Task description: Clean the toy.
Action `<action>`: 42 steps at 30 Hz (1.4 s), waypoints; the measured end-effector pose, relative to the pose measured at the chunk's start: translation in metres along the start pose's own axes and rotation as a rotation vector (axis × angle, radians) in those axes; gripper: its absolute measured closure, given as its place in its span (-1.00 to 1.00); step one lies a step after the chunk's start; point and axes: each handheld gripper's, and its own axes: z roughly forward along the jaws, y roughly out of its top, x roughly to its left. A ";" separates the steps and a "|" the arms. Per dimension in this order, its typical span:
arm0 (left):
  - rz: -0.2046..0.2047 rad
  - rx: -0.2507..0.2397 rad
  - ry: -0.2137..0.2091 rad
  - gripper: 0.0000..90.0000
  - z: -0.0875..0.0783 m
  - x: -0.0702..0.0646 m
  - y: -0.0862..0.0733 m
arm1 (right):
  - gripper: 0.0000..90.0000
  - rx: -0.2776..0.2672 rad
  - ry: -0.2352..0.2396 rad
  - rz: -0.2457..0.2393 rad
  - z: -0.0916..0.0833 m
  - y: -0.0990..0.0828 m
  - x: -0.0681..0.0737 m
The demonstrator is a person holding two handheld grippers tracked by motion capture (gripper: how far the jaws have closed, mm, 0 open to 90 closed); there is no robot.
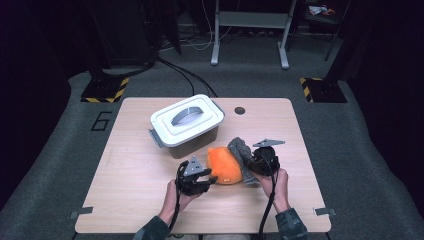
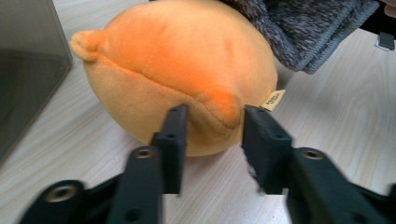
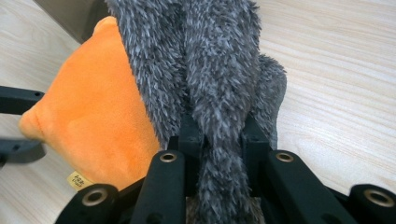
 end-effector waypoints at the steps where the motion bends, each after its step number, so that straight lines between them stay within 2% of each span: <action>1: 0.004 -0.001 0.001 0.12 0.000 -0.001 0.000 | 0.68 0.002 0.001 -0.001 0.000 0.000 0.000; 3: 0.013 -0.004 0.036 -0.01 0.001 -0.002 -0.001 | 0.68 0.009 -0.002 0.005 0.000 0.002 0.001; 5: 0.014 0.002 0.036 -0.10 0.001 -0.002 -0.003 | 0.68 0.003 0.000 0.011 0.001 0.003 0.001; 7: 0.036 0.010 0.075 -0.17 0.004 -0.004 -0.003 | 0.68 0.004 -0.005 -0.001 0.002 0.002 0.000; 8: 0.038 0.011 0.071 -0.19 0.005 -0.004 -0.004 | 0.68 0.004 -0.003 0.005 0.002 0.002 0.000; 11: 0.072 0.022 0.108 -0.23 0.008 -0.006 -0.003 | 0.68 0.007 -0.001 0.020 0.002 0.002 -0.001; 12: 0.076 0.018 0.119 -0.23 0.009 -0.007 -0.003 | 0.68 0.008 -0.001 0.003 0.002 0.002 -0.002; 13: 0.089 0.019 0.127 -0.23 0.010 -0.008 -0.003 | 0.68 0.009 0.000 0.006 0.002 0.002 -0.002; 15: 0.103 0.025 0.121 -0.21 0.012 -0.009 -0.002 | 0.68 0.008 0.000 0.004 0.003 0.002 -0.002; 18: 0.148 0.042 0.130 -0.17 0.017 -0.011 -0.002 | 0.68 0.008 -0.002 0.017 0.003 0.002 -0.001; 21: 0.163 0.040 0.127 -0.05 0.018 -0.011 -0.002 | 0.68 0.002 0.002 0.016 0.003 0.001 -0.001; 22: 0.170 0.043 0.126 0.02 0.019 -0.011 -0.002 | 0.68 -0.001 0.008 0.013 0.004 0.000 -0.002; 23: 0.176 0.047 0.121 0.22 0.019 -0.011 -0.003 | 0.68 -0.003 0.013 0.019 0.004 -0.001 -0.003; 24: 0.177 0.046 0.113 0.22 0.020 -0.011 -0.004 | 0.68 -0.003 0.013 0.019 0.004 -0.001 -0.003; 26: 0.181 0.044 0.106 0.40 0.021 -0.011 -0.005 | 0.68 -0.002 0.014 0.024 0.003 -0.001 -0.002; 28: 0.168 0.043 0.101 0.58 0.021 -0.010 -0.004 | 0.68 -0.007 0.009 0.020 0.003 -0.001 -0.002; 31: 0.138 0.039 0.097 0.67 0.020 -0.008 -0.002 | 0.67 -0.026 0.008 0.015 -0.001 -0.001 -0.002; 35: 0.061 0.029 0.077 0.69 0.017 -0.004 0.001 | 0.67 -0.037 0.008 0.029 -0.007 0.000 0.000; 37: 0.019 0.023 0.067 0.69 0.015 -0.002 0.002 | 0.67 -0.049 0.007 0.016 -0.013 0.002 0.003; 42: -0.049 0.001 0.042 0.69 0.012 0.000 0.007 | 0.67 -0.064 0.012 -0.007 -0.021 0.007 0.010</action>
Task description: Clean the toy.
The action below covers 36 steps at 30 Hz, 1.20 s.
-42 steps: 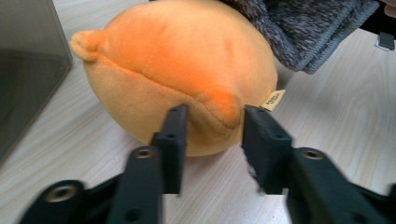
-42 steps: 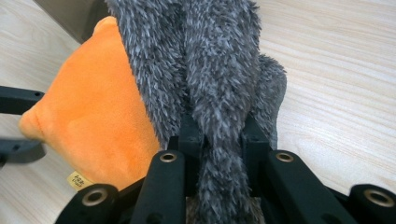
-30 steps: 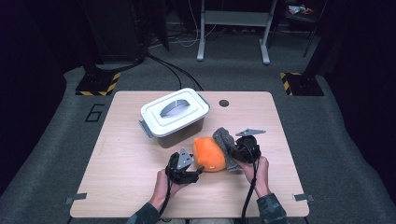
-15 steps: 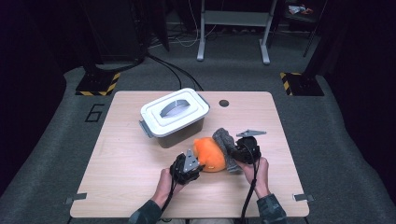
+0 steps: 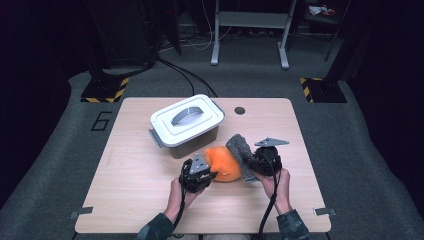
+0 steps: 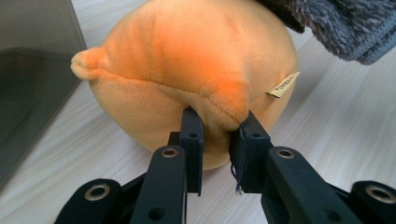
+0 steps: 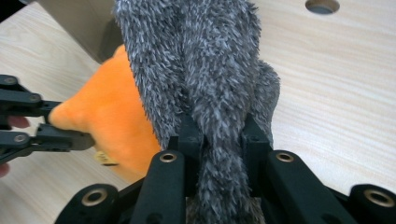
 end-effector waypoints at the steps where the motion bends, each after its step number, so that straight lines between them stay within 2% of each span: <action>1: -0.008 -0.003 -0.009 0.69 -0.001 0.000 0.001 | 0.67 -0.003 0.003 -0.011 -0.002 0.002 0.002; 6: -0.052 -0.004 -0.050 0.68 -0.001 -0.001 0.006 | 0.67 -0.019 0.019 -0.043 -0.008 0.009 0.017; 8: -0.058 -0.001 -0.069 0.68 -0.001 0.000 0.008 | 0.67 -0.023 0.033 -0.075 -0.010 0.013 0.028; 15: -0.071 -0.010 -0.099 0.68 0.000 -0.003 0.012 | 0.66 -0.011 0.051 -0.115 -0.004 0.019 0.042; 17: -0.076 -0.010 -0.110 0.68 0.000 -0.003 0.013 | 0.66 0.001 0.056 -0.116 0.001 0.018 0.043; 19: -0.056 0.001 -0.104 0.68 0.002 -0.002 0.013 | 0.64 0.023 0.053 -0.127 0.011 0.015 0.045; 23: -0.057 0.012 -0.096 0.68 0.003 -0.002 0.012 | 0.58 0.027 0.051 -0.139 0.015 0.012 0.045; 28: -0.049 0.024 -0.084 0.67 0.005 -0.002 0.011 | 0.60 0.029 0.039 -0.147 0.019 0.011 0.046; 29: -0.052 0.023 -0.082 0.67 0.005 -0.002 0.010 | 0.62 0.029 0.045 -0.171 0.019 0.010 0.044; 36: -0.048 0.034 -0.088 0.65 0.004 0.001 0.009 | 0.64 0.026 0.038 -0.144 0.019 0.009 0.042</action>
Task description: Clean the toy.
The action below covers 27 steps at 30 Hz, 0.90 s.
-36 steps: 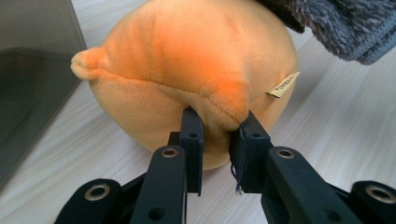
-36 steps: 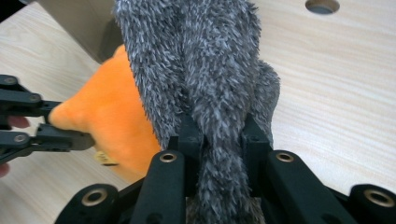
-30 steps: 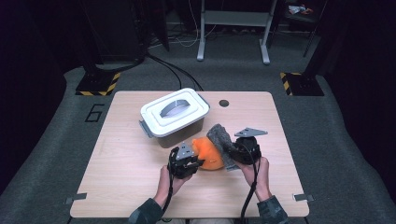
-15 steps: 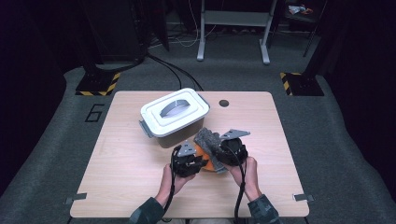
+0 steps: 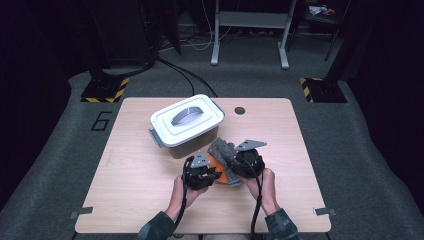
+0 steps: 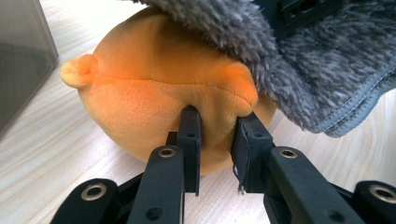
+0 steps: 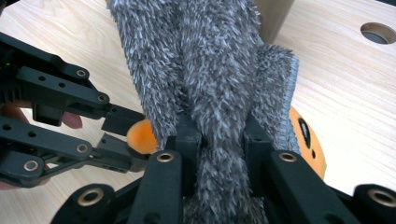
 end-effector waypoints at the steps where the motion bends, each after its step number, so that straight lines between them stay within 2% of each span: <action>1: -0.002 -0.001 -0.001 0.64 0.000 0.000 -0.001 | 0.64 0.003 0.002 -0.001 -0.001 -0.001 -0.002; 3: -0.011 -0.007 0.007 0.64 0.000 0.001 -0.002 | 0.64 0.001 -0.012 0.006 -0.002 -0.003 -0.006; 7: -0.008 -0.002 -0.001 0.64 0.000 0.002 -0.002 | 0.64 0.011 -0.044 0.065 -0.004 -0.009 -0.021; 8: -0.008 -0.002 -0.001 0.64 0.000 0.002 -0.002 | 0.64 0.011 -0.044 0.065 -0.004 -0.009 -0.021; 9: -0.010 -0.001 -0.003 0.64 0.000 0.002 -0.003 | 0.64 0.012 -0.052 0.064 -0.005 -0.014 -0.030; 10: -0.010 -0.001 -0.003 0.64 0.000 0.002 -0.003 | 0.64 0.012 -0.052 0.064 -0.005 -0.014 -0.030; 11: -0.007 -0.002 -0.003 0.64 0.000 0.003 -0.003 | 0.64 0.018 -0.056 0.100 -0.005 -0.018 -0.038; 12: -0.007 -0.002 -0.003 0.64 0.000 0.003 -0.003 | 0.64 0.023 -0.064 0.112 -0.005 -0.020 -0.041; 14: -0.017 -0.005 0.001 0.64 0.000 0.003 -0.004 | 0.64 0.023 -0.071 0.109 -0.004 -0.023 -0.046; 15: -0.009 -0.005 0.005 0.64 0.000 0.003 -0.004 | 0.64 0.032 -0.072 0.144 -0.002 -0.028 -0.053; 18: -0.009 -0.005 0.004 0.64 0.000 0.003 -0.004 | 0.64 0.045 -0.080 0.161 0.000 -0.033 -0.059; 19: -0.009 -0.003 0.001 0.64 0.000 0.003 -0.004 | 0.64 0.056 -0.087 0.192 0.003 -0.038 -0.065; 21: -0.008 -0.005 -0.001 0.64 0.000 0.004 -0.005 | 0.65 0.058 -0.083 0.194 0.005 -0.040 -0.069; 25: -0.008 0.000 -0.008 0.64 -0.001 0.005 -0.005 | 0.65 0.111 -0.089 0.237 0.018 -0.053 -0.079; 27: -0.009 -0.004 -0.007 0.64 -0.001 0.004 -0.005 | 0.65 0.117 -0.088 0.250 0.020 -0.055 -0.080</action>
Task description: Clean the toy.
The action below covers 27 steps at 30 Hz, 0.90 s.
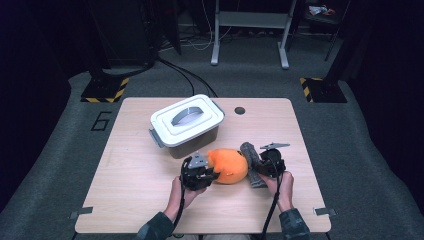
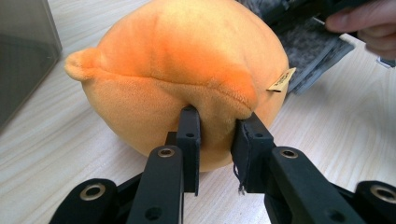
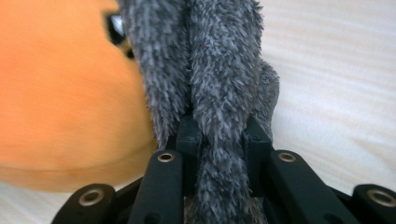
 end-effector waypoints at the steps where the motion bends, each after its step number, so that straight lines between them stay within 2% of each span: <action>1: 0.002 -0.001 0.002 0.64 0.000 0.000 0.000 | 0.65 0.011 -0.001 0.011 0.002 -0.001 -0.001; 5: 0.005 -0.005 0.006 0.64 0.000 -0.001 0.000 | 0.65 0.002 -0.007 0.014 0.000 -0.003 -0.005; 7: 0.005 -0.006 0.006 0.64 0.000 -0.001 0.001 | 0.65 -0.023 -0.007 0.015 -0.008 -0.001 -0.005; 10: 0.013 -0.003 0.010 0.64 0.000 -0.002 0.001 | 0.65 -0.072 -0.010 -0.028 -0.028 0.007 0.000; 11: 0.014 -0.002 0.009 0.64 0.000 -0.002 0.001 | 0.65 -0.072 -0.010 -0.028 -0.028 0.007 0.000; 13: 0.018 -0.003 0.009 0.64 0.000 -0.002 0.001 | 0.65 -0.101 0.000 -0.052 -0.038 0.013 0.008; 14: 0.023 -0.002 0.011 0.64 -0.001 -0.003 0.001 | 0.65 -0.119 0.011 -0.075 -0.048 0.019 0.020; 16: 0.024 -0.001 0.011 0.64 -0.001 -0.003 0.001 | 0.65 -0.135 0.022 -0.107 -0.055 0.024 0.033; 17: 0.020 -0.001 0.010 0.64 -0.001 -0.003 0.001 | 0.65 -0.135 0.022 -0.107 -0.055 0.024 0.033; 18: 0.019 -0.001 0.009 0.64 -0.001 -0.003 0.001 | 0.65 -0.144 0.036 -0.144 -0.059 0.029 0.046; 19: 0.019 -0.002 0.009 0.64 0.000 -0.003 0.001 | 0.65 -0.144 0.036 -0.144 -0.059 0.029 0.046; 24: 0.028 -0.003 0.013 0.64 0.000 -0.004 0.002 | 0.64 -0.138 0.084 -0.230 -0.058 0.039 0.077; 27: 0.027 -0.007 0.014 0.64 0.000 -0.004 0.002 | 0.64 -0.132 0.092 -0.242 -0.055 0.040 0.083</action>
